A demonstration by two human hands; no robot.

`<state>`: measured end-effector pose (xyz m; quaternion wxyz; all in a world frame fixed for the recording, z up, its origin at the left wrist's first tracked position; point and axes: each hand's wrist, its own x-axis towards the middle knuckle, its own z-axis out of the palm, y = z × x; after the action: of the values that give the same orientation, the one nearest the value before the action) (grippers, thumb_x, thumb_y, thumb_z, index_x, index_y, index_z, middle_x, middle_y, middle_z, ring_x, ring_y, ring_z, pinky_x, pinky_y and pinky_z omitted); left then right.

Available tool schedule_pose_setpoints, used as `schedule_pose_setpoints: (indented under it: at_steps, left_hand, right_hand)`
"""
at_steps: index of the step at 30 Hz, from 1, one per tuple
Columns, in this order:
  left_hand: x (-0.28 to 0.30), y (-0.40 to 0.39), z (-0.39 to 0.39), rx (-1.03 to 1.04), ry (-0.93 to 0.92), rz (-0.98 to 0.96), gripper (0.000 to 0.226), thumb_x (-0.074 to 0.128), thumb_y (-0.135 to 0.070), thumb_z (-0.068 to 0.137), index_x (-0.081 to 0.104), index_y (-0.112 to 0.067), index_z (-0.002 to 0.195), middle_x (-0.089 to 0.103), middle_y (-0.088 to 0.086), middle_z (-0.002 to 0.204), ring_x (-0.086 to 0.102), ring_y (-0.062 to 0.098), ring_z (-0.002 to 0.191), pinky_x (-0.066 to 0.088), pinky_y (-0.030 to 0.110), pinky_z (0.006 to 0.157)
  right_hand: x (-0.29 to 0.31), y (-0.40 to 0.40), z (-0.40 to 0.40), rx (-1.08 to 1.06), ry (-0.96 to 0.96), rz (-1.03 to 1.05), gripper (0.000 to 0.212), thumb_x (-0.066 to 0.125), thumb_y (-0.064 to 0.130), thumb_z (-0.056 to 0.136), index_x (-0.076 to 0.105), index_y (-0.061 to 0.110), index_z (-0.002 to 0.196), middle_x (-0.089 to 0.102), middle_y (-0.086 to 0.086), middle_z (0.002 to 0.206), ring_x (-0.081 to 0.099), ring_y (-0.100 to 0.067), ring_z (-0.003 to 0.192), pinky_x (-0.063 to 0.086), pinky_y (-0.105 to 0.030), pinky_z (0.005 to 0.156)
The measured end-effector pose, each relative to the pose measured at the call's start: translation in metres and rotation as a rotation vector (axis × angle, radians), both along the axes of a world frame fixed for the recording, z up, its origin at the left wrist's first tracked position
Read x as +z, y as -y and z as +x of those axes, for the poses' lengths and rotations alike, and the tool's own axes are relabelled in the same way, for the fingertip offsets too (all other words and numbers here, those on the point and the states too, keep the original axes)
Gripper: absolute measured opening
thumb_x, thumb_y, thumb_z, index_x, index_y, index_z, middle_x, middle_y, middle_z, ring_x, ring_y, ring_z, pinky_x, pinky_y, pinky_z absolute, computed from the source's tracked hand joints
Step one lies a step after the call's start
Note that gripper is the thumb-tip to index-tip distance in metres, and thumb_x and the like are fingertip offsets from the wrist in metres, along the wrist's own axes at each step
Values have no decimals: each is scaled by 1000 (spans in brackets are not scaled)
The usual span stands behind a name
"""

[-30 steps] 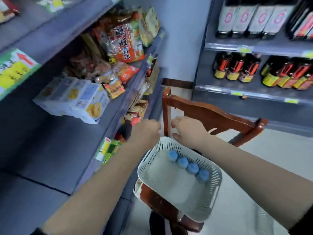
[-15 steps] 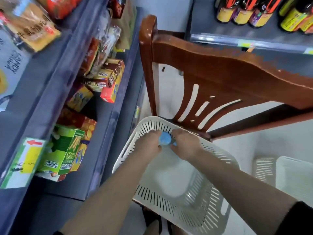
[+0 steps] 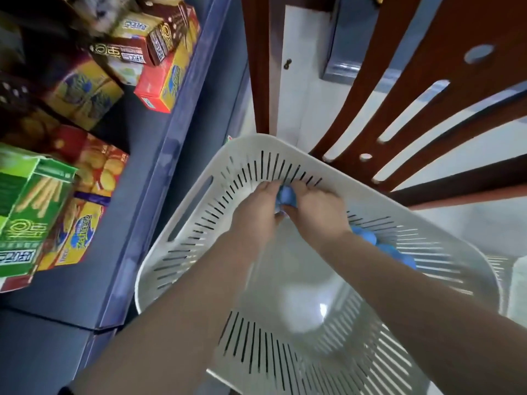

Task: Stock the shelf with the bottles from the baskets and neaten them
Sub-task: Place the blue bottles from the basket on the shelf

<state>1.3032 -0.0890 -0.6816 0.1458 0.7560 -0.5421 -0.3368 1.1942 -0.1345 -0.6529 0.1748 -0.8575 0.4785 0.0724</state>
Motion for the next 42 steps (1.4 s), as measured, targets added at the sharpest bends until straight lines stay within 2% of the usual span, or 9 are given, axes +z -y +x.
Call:
schedule_pose_setpoints:
  at_steps: [7, 12, 18, 23, 25, 30, 33, 37, 42]
  left_hand:
    - [33, -15, 10, -28, -34, 26, 35, 63, -27, 86, 55, -11, 117, 59, 7, 109, 57, 25, 98, 46, 40, 87]
    - [98, -28, 22, 20, -138, -37, 47, 64, -43, 79, 59, -10, 113, 61, 5, 107, 59, 22, 95, 46, 33, 86]
    - [215, -49, 40, 132, -176, -172, 51, 70, -44, 75, 60, -12, 114, 61, -1, 104, 59, 14, 92, 45, 25, 81]
    - [330, -78, 55, 195, -118, -311, 33, 72, -17, 81, 62, -11, 111, 61, -4, 97, 58, 9, 82, 44, 8, 73]
    - [378, -92, 61, 192, -120, -391, 25, 71, -15, 82, 61, -18, 105, 65, -4, 93, 60, -1, 75, 48, 15, 74]
    - [499, -136, 69, 211, -31, -543, 21, 67, -15, 85, 56, -21, 102, 57, -20, 82, 53, -18, 67, 40, 2, 64]
    - [560, -164, 71, 252, 22, -632, 26, 68, -23, 84, 59, -16, 108, 61, -11, 87, 55, -14, 70, 42, 5, 64]
    - [622, -202, 76, 349, 124, -748, 25, 65, -23, 87, 60, -14, 110, 66, 3, 105, 63, 14, 87, 47, 16, 73]
    - [685, -250, 83, 461, 243, -847, 25, 64, -19, 87, 62, -16, 112, 67, -3, 103, 63, 8, 81, 50, 20, 77]
  right_hand:
    - [36, -5, -4, -6, 57, 132, 30, 52, 32, 92, 51, 15, 116, 60, -5, 114, 56, -28, 104, 32, -28, 68]
    - [97, -8, -1, -24, 286, 203, 31, 65, 32, 85, 57, 13, 108, 59, -5, 108, 57, -24, 99, 41, -30, 76]
    - [210, -13, 14, 44, 478, 216, 36, 71, 31, 80, 60, 10, 108, 59, -5, 106, 58, -21, 93, 46, -33, 81]
    - [324, -26, 34, 211, 618, 143, 31, 74, 25, 78, 62, 6, 99, 53, 1, 89, 48, -13, 81, 28, -20, 63]
    - [368, -34, 42, 280, 698, 133, 28, 76, 22, 76, 64, 4, 94, 56, 0, 86, 49, -12, 81, 32, -16, 63]
    - [480, -62, 61, 372, 897, 191, 21, 75, 16, 77, 63, 13, 94, 64, -4, 89, 57, -7, 77, 42, -18, 70]
    - [539, -79, 74, 470, 984, 214, 18, 73, 12, 78, 59, 20, 86, 61, 6, 77, 53, 8, 61, 40, -11, 63]
    - [606, -104, 95, 597, 1104, 293, 16, 69, 10, 82, 60, 23, 84, 66, 0, 85, 59, -6, 77, 47, -21, 74]
    - [669, -140, 124, 776, 1172, 383, 8, 65, 13, 86, 65, 21, 87, 66, -2, 87, 58, -10, 81, 49, -30, 80]
